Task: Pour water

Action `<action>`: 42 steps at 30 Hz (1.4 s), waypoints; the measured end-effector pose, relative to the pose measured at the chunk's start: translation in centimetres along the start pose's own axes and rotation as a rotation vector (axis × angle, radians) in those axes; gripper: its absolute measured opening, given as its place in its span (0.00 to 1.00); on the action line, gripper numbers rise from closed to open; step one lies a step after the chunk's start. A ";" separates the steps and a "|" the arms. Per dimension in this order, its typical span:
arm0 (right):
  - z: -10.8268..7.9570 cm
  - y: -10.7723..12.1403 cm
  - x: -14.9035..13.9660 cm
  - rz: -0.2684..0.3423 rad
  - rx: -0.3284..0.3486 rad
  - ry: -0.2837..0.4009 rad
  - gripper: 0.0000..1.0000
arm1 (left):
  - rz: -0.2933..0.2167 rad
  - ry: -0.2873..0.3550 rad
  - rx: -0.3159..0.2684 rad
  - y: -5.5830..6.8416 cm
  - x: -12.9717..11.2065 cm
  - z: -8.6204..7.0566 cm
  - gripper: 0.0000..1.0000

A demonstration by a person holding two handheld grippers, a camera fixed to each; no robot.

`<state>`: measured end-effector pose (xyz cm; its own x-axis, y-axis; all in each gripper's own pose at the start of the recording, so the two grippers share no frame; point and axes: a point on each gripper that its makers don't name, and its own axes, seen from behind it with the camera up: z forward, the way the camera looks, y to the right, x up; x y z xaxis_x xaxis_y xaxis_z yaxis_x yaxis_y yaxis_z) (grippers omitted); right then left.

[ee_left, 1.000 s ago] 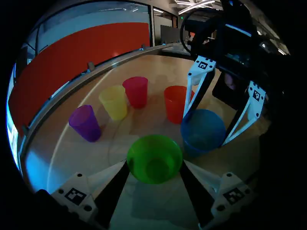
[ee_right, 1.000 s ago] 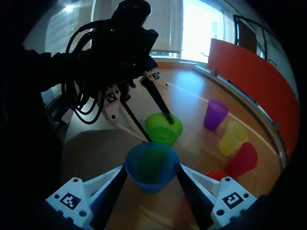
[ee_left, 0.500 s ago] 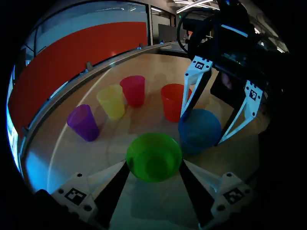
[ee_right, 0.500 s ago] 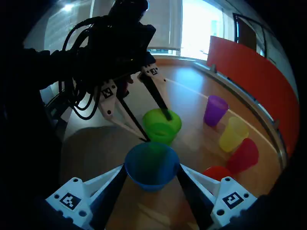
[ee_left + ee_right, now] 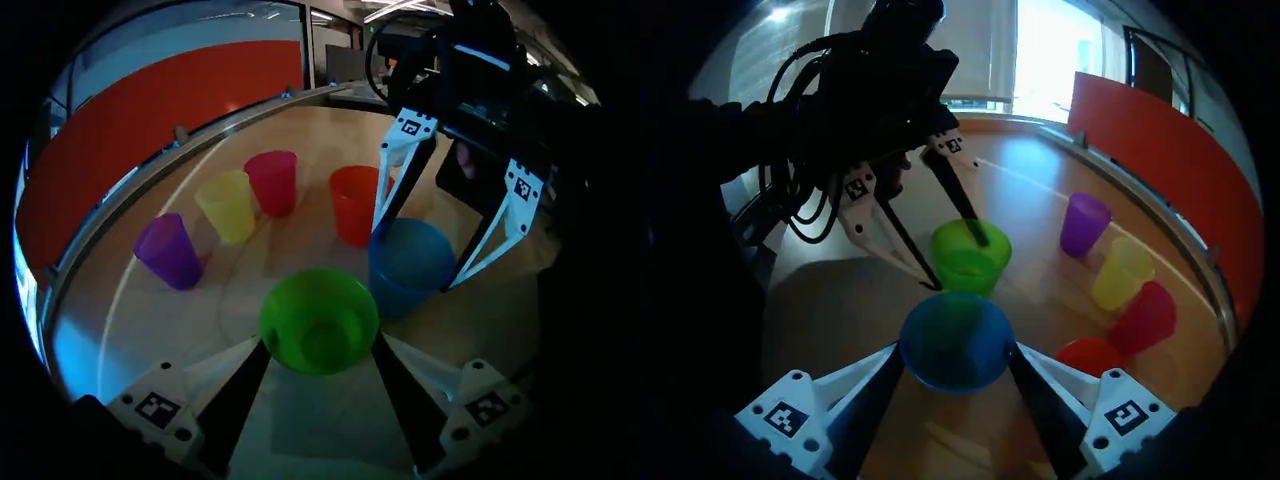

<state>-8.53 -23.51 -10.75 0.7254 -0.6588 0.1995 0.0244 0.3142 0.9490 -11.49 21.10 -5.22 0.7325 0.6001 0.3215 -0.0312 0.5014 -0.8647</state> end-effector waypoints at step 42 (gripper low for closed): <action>-3.4 0.1 -3.9 0.033 -0.058 -0.059 0.95 | -0.011 -0.020 0.049 -0.6 -2.4 -2.4 0.88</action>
<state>-9.01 -18.59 -12.23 0.6846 -0.6862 0.2459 0.0423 0.3742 0.9264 -11.58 17.92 -6.38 0.7194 0.6065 0.3385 -0.0569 0.5372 -0.8415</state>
